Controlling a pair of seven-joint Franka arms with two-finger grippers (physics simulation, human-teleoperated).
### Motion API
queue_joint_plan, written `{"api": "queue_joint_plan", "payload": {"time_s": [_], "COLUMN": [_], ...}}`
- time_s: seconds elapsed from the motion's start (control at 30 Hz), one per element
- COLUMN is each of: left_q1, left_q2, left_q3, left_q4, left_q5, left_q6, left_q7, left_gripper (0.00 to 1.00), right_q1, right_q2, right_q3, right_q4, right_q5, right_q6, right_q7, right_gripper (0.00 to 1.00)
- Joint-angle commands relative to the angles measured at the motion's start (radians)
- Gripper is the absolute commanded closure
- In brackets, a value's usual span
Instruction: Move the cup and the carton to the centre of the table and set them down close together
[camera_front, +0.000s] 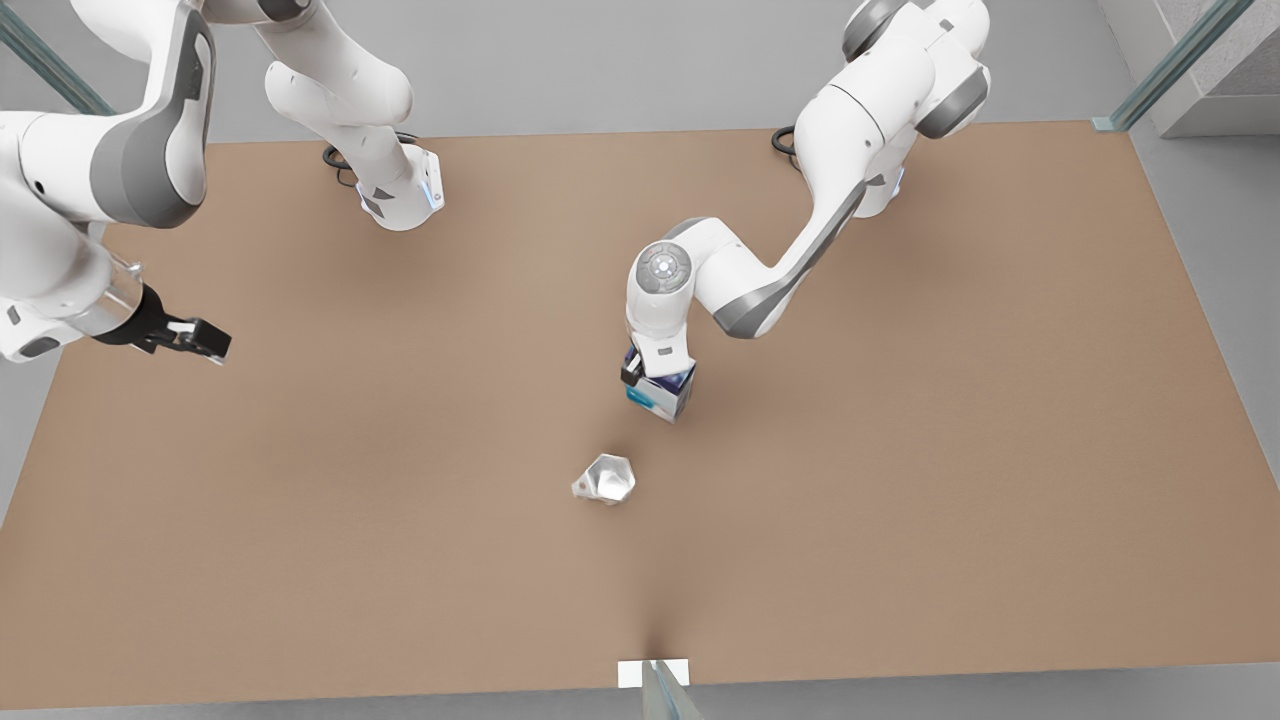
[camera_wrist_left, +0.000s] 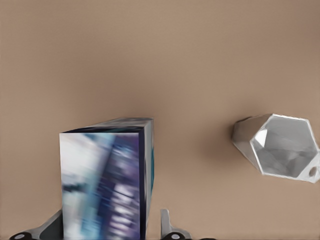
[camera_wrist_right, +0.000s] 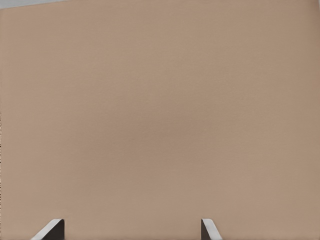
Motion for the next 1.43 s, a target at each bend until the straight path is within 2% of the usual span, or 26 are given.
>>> {"api": "queue_joint_plan", "payload": {"time_s": [0.0, 0.4, 0.5, 0.53, 0.57, 0.6, 0.63, 0.77, 0.8, 0.9, 1.03, 1.1, 1.4], "left_q1": [0.0, 0.003, 0.035, 0.075, 0.123, 0.195, 0.233, 0.604, 0.603, 0.597, 0.586, 0.56, 0.554], "left_q2": [0.0, -0.005, -0.008, -0.017, -0.04, -0.052, -0.058, -0.094, -0.094, -0.12, -0.258, -0.336, -0.344], "left_q3": [-0.002, -0.012, -0.015, -0.014, -0.011, -0.008, 0.049, 0.083, 0.172, 0.184, 0.267, 0.273, 0.265], "left_q4": [0.0, 0.103, 0.127, 0.169, 0.187, 0.252, 0.304, 0.339, 0.348, 0.402, 0.333, 0.278, 0.276], "left_q5": [0.0, 0.002, -0.029, -0.052, -0.055, -0.057, -0.06, -0.048, -0.051, -0.092, -0.166, -0.164, -0.16], "left_q6": [0.0, -0.13, -0.322, -0.527, -0.652, -0.758, -0.799, -0.807, -0.764, -0.753, -0.703, -0.675, -0.658], "left_q7": [-0.001, 0.007, 0.236, 0.485, 0.672, 0.829, 0.945, 1.729, 1.875, 1.926, 1.929, 1.921, 1.921], "left_gripper": [0.0, 0.0, 0.0, 0.0, 0.0, 0.0, 0.0, 0.0, 0.0, 0.0, 0.0, 0.0, 0.0], "right_q1": [-0.001, 0.001, -0.001, -0.002, -0.002, -0.002, -0.001, 0.001, -0.001, -0.033, -0.048, -0.052, -0.045], "right_q2": [0.001, 0.005, 0.003, 0.003, 0.003, 0.003, 0.005, 0.009, 0.009, 0.006, 0.006, 0.006, 0.011], "right_q3": [0.0, 0.0, 0.0, 0.0, 0.0, 0.0, 0.0, 0.0, 0.0, -0.003, -0.002, -0.003, -0.003], "right_q4": [0.0, 0.002, 0.003, 0.003, 0.003, 0.002, 0.002, 0.002, 0.002, 0.003, 0.003, 0.002, 0.003], "right_q5": [0.0, 0.0, 0.0, 0.0, 0.0, 0.0, 0.0, -0.002, -0.002, 0.006, 0.038, 0.028, 0.031], "right_q6": [0.0, 0.012, 0.016, 0.012, 0.012, 0.015, 0.016, 0.017, 0.017, 0.034, 0.039, 0.037, 0.037], "right_q7": [0.0, 0.0, 0.0, 0.0, 0.0, 0.0, 0.0, 0.0, 0.0, -0.186, -0.16, -0.16, -0.163], "right_gripper": [0.0, 0.0, 0.0, 0.0, 0.0, 0.0, 0.0, 0.0, 0.0, 0.0, 0.0, 0.0, 0.0]}}
